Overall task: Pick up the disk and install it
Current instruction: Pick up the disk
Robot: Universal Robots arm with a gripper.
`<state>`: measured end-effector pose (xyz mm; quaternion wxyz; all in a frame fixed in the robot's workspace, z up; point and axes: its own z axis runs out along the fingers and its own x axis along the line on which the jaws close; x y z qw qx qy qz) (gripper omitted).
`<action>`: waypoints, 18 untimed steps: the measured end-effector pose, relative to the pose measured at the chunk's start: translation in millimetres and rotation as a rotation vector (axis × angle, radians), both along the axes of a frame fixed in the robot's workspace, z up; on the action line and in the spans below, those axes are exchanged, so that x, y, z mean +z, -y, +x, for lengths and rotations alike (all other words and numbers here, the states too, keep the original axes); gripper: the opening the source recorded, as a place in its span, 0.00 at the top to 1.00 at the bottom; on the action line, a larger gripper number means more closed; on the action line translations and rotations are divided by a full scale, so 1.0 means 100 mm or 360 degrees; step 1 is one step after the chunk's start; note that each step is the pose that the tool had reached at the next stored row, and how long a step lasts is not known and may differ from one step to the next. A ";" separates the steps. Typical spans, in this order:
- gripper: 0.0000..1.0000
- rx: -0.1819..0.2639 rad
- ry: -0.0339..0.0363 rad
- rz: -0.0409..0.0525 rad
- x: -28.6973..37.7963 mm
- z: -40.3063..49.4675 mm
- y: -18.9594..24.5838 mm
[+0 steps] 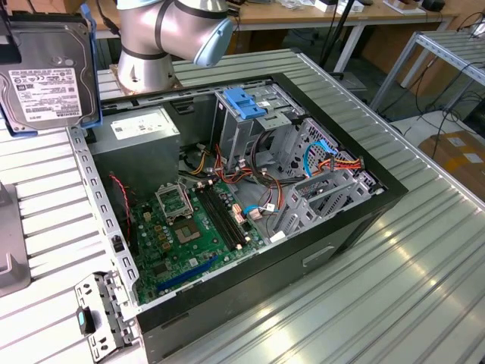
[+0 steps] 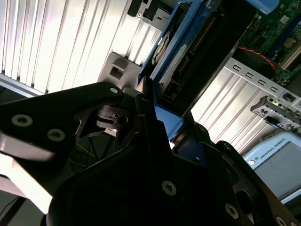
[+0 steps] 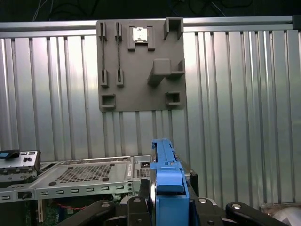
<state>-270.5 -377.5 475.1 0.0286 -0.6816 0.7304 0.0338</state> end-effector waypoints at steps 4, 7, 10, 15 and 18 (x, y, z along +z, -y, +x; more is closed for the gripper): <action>0.63 0.0000 0.0000 0.0000 -0.003 0.002 0.009; 0.63 0.0000 0.0000 0.0000 -0.005 0.004 0.015; 0.63 0.0000 0.0000 0.0000 -0.006 0.006 0.019; 0.63 0.0000 0.0000 0.0000 -0.010 0.009 0.029; 0.63 0.0000 0.0000 0.0000 -0.012 0.011 0.036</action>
